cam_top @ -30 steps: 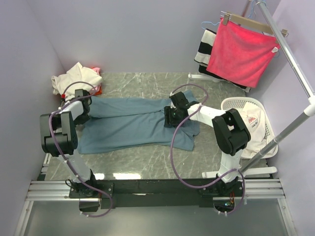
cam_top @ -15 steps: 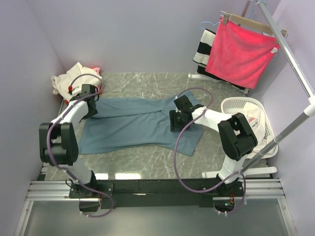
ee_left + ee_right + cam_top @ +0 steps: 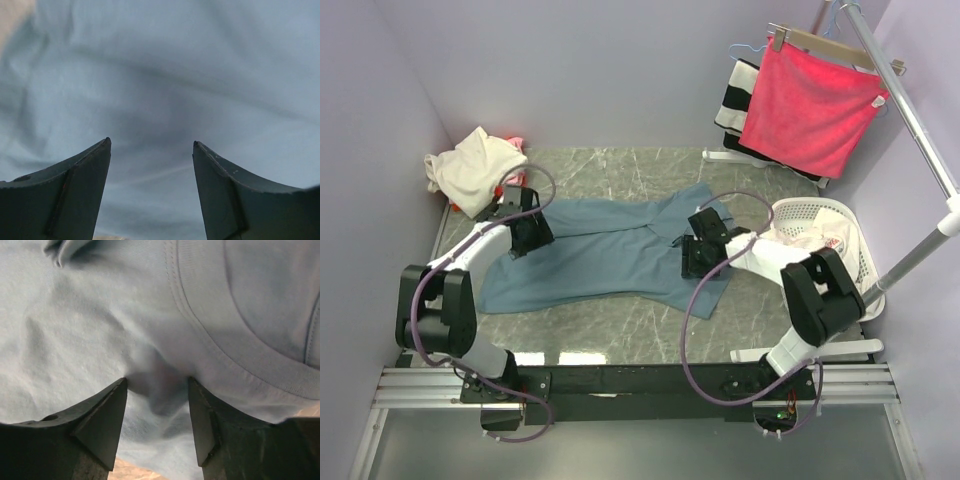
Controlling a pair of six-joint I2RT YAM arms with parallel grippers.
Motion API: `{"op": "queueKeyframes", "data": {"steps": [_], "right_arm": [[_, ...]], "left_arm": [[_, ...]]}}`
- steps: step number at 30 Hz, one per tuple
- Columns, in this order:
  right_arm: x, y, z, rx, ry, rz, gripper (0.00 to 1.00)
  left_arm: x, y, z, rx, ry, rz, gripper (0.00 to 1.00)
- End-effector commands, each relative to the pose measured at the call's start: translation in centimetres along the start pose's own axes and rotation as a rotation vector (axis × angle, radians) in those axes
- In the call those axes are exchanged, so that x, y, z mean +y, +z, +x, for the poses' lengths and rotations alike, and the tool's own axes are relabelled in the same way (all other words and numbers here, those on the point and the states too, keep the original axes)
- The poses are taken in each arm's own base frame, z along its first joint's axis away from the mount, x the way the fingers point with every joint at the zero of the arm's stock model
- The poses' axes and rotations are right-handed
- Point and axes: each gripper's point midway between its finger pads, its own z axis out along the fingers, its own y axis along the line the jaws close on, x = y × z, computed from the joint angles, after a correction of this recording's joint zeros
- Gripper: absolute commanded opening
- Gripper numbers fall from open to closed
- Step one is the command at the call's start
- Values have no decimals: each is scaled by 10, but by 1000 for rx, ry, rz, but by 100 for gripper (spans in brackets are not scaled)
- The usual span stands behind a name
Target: Fold and stack the t-shirts
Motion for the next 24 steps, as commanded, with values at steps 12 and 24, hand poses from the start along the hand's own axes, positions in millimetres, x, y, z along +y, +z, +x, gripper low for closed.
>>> {"op": "queueKeyframes", "data": {"steps": [12, 24], "right_arm": [[-53, -78, 52, -132, 244, 254, 68], [11, -97, 96, -82, 281, -93, 68]], "left_arm": [[18, -1, 107, 295, 4, 18, 72], [-54, -31, 39, 110, 22, 262, 75]]}}
